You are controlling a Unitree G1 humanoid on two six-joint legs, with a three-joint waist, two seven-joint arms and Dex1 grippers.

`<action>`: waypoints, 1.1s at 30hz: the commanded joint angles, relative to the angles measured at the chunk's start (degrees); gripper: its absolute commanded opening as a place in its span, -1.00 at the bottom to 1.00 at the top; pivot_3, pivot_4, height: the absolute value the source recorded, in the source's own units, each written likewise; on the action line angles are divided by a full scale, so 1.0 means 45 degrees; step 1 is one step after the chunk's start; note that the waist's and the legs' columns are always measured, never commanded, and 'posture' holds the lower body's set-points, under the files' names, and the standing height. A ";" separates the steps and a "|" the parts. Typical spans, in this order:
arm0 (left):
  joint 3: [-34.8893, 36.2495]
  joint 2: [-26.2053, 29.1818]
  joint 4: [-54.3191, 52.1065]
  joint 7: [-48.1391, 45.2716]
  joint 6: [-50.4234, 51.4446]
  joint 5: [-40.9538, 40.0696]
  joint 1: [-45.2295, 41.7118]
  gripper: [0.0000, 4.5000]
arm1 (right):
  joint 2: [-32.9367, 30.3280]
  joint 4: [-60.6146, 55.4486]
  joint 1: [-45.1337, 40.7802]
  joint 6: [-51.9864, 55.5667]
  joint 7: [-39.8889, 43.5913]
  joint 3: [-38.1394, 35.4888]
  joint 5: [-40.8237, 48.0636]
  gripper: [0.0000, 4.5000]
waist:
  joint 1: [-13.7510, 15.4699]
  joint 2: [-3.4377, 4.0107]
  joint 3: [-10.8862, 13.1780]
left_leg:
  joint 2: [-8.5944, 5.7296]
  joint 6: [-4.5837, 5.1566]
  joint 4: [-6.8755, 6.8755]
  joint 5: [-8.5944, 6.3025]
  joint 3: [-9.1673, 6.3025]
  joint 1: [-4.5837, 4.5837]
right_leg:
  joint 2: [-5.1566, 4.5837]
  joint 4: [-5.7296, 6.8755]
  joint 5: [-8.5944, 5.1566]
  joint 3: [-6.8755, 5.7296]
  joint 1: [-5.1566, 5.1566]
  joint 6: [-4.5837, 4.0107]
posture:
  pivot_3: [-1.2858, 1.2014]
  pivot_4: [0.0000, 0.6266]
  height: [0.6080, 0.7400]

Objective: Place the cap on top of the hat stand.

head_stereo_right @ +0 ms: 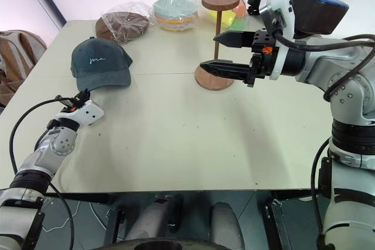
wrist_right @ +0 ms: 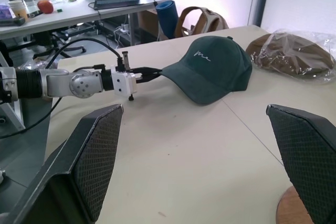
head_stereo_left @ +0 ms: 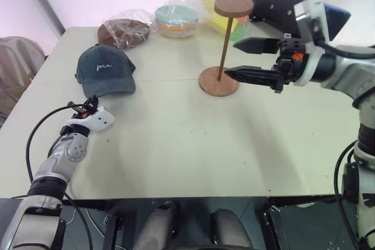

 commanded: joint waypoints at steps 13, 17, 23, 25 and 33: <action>-0.0225 -0.0262 -0.0409 0.1007 -0.0827 0.0085 0.0349 -0.98 | -0.0259 -0.0269 -0.0410 -0.0113 0.0011 -0.0324 0.0112 1.00 | 0.0107 -0.0002 0.0001 | -0.0003 0.0012 0.0008 -0.0009 0.0004 -0.0010 | -0.0002 -0.0001 0.0000 0.0006 -0.0008 0.0000 | 0.03 -0.52 1.00; -0.0249 -0.0303 -0.0526 0.1117 -0.0876 0.0124 0.0383 -0.98 | -0.0276 -0.0237 -0.0469 -0.0131 0.0049 -0.0294 0.0079 1.00 | 0.0139 -0.0002 0.0001 | -0.0004 0.0013 0.0009 -0.0009 0.0004 -0.0011 | -0.0003 -0.0001 0.0000 0.0005 -0.0009 0.0000 | 0.03 -0.52 1.00; -0.0035 -0.0321 -0.1354 0.1206 -0.0813 0.0046 0.0406 -0.98 | -0.0282 -0.0171 -0.0538 -0.0162 0.0120 -0.0271 0.0021 1.00 | 0.0138 -0.0010 0.0006 | -0.0004 0.0013 0.0009 -0.0009 0.0004 -0.0019 | -0.0003 -0.0002 0.0000 0.0006 -0.0015 0.0000 | 0.03 -0.52 1.00; 0.0058 -0.0331 -0.1784 0.1189 -0.0747 0.0027 0.0426 -0.98 | -0.0284 -0.0168 -0.0542 -0.0170 0.0133 -0.0271 0.0017 1.00 | 0.0139 -0.0023 0.0014 | -0.0004 0.0013 0.0012 -0.0009 0.0003 -0.0028 | -0.0003 -0.0002 0.0000 0.0005 -0.0021 0.0000 | 0.03 -0.52 1.00; 0.0531 -0.0534 -0.4532 0.0885 -0.0093 -0.0114 0.0550 -0.98 | -0.0555 0.0115 -0.0573 -0.0303 0.0371 -0.0395 -0.0136 1.00 | 0.0123 -0.0028 0.0017 | -0.0001 0.0012 0.0010 -0.0009 0.0005 -0.0046 | 0.0000 -0.0002 0.0000 0.0007 -0.0039 0.0000 | 0.03 -0.52 1.00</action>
